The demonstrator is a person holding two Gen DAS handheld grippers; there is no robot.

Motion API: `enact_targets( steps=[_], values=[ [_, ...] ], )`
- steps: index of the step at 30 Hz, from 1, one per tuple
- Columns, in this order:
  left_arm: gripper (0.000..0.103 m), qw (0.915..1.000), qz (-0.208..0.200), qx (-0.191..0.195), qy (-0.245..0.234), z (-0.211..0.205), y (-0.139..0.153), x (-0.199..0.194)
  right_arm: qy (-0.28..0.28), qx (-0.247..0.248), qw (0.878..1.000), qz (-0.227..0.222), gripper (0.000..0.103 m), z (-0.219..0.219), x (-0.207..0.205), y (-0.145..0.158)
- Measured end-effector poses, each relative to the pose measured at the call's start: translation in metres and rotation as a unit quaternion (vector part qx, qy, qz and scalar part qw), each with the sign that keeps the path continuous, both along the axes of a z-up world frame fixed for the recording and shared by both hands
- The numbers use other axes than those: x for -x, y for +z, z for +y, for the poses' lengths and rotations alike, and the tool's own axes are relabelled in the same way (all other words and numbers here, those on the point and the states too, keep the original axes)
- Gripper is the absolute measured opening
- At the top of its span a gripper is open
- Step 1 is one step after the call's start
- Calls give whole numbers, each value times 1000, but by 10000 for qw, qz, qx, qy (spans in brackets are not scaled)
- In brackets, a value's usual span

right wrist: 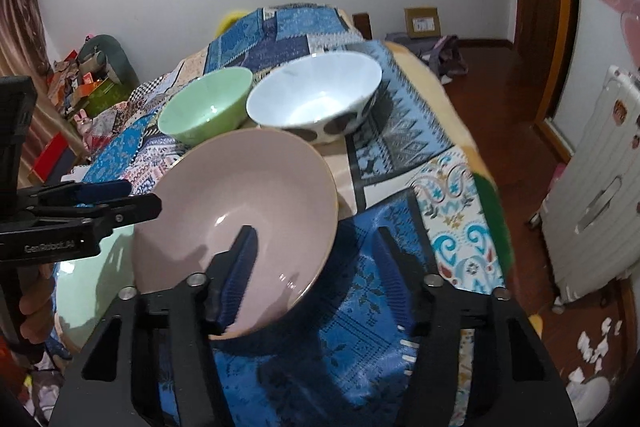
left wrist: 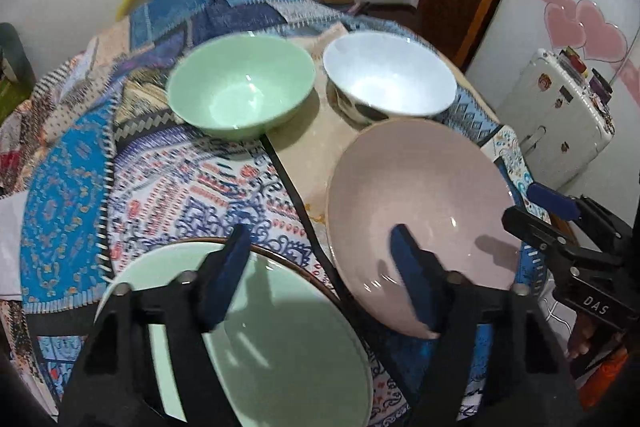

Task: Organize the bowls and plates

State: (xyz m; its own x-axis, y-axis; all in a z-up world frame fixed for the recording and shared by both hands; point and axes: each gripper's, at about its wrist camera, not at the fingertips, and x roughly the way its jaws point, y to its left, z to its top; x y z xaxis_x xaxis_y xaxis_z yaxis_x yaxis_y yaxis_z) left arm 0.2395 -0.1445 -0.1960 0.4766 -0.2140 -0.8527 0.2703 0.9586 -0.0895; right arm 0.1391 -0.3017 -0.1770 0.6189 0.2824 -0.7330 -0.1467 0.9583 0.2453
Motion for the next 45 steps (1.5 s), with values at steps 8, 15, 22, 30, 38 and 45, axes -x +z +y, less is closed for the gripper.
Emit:
enact_targets(
  steps=[8,15,22,30,38,45],
  values=[
    [43,9992,364,104,-121,-8,-21,-12,57,-204,9995,237,27,-4,-6,-16],
    [22,9978,595,138,-239,-16,-33,-17,132,-238,9993,237,20,1,-7,-18],
    [17,9981,497,-25,-357,-25,-30,-9,11,-112,9996,254,19,3,-9,-15],
    [17,9984,430,110,-357,-19,-16,3,-32,-106,9999,121,19,7,-1,2],
    [17,9991,169,249,-312,-5,14,24,22,-101,9998,-139,19,15,10,24],
    [17,9994,-23,299,-199,11,37,43,143,-107,9991,-381,19,34,19,44]
  ],
)
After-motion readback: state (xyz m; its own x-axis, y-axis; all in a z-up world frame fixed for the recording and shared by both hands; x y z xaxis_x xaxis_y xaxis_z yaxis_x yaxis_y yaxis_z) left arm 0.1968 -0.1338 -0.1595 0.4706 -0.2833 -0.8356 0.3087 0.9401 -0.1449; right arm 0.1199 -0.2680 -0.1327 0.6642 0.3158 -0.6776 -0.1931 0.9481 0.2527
